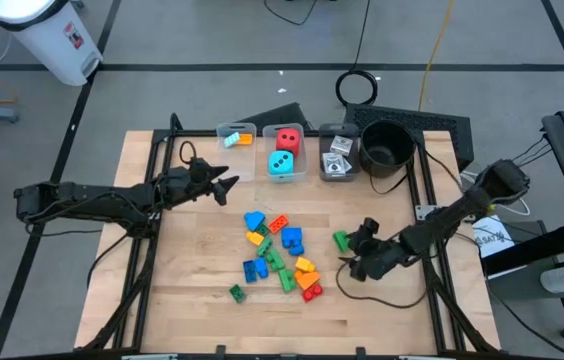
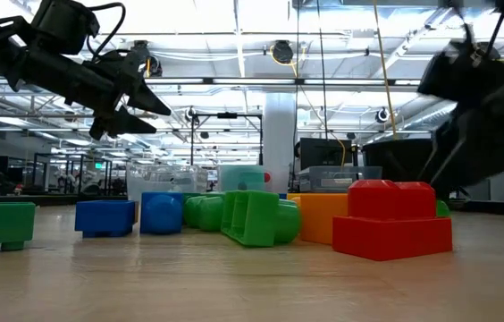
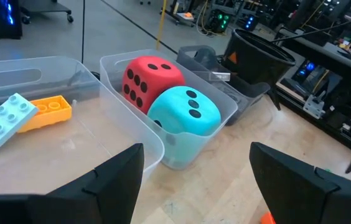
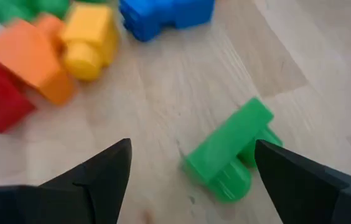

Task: Pick & Place Toys
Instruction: Put the green game piece into the left transparent bin

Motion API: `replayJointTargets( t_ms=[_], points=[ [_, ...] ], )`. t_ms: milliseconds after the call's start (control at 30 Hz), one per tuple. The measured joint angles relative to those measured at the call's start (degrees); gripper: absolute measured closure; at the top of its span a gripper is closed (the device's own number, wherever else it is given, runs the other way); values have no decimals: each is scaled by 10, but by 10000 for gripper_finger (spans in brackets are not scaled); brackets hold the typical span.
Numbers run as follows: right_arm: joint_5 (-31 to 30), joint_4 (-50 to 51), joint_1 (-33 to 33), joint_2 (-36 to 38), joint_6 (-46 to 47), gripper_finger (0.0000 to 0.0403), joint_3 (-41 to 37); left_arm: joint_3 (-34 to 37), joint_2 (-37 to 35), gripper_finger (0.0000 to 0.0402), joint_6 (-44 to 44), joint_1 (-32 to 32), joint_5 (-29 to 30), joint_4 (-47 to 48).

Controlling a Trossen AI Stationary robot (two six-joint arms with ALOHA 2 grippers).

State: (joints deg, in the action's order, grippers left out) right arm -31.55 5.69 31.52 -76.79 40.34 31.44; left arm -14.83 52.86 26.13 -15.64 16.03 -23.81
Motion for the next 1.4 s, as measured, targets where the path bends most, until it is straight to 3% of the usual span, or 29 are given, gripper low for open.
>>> replayJointTargets(
  t_ms=[200, 400, 700, 900, 1133, 1400],
  points=[
    [1, -12, -41, -66, 59, 114, 0, 0, 0, 105, 2, 0, 0, 0],
    [3, -14, -72, -78, 67, 148, 1, 0, 0, 105, 1, 0, 0, 0],
    [17, -79, -80, -78, -50, 205, 1, 0, 0, 105, -1, 0, 0, 0],
    [50, -161, -81, -78, -98, 292, 1, 0, 0, 105, 32, 0, 5, 2],
    [102, -254, -91, -78, -159, 294, 1, 0, 0, 105, 40, 0, 13, 16],
    [111, -437, -130, -78, -276, 295, 1, 0, 24, 105, 43, 17, -102, -72]
  ],
)
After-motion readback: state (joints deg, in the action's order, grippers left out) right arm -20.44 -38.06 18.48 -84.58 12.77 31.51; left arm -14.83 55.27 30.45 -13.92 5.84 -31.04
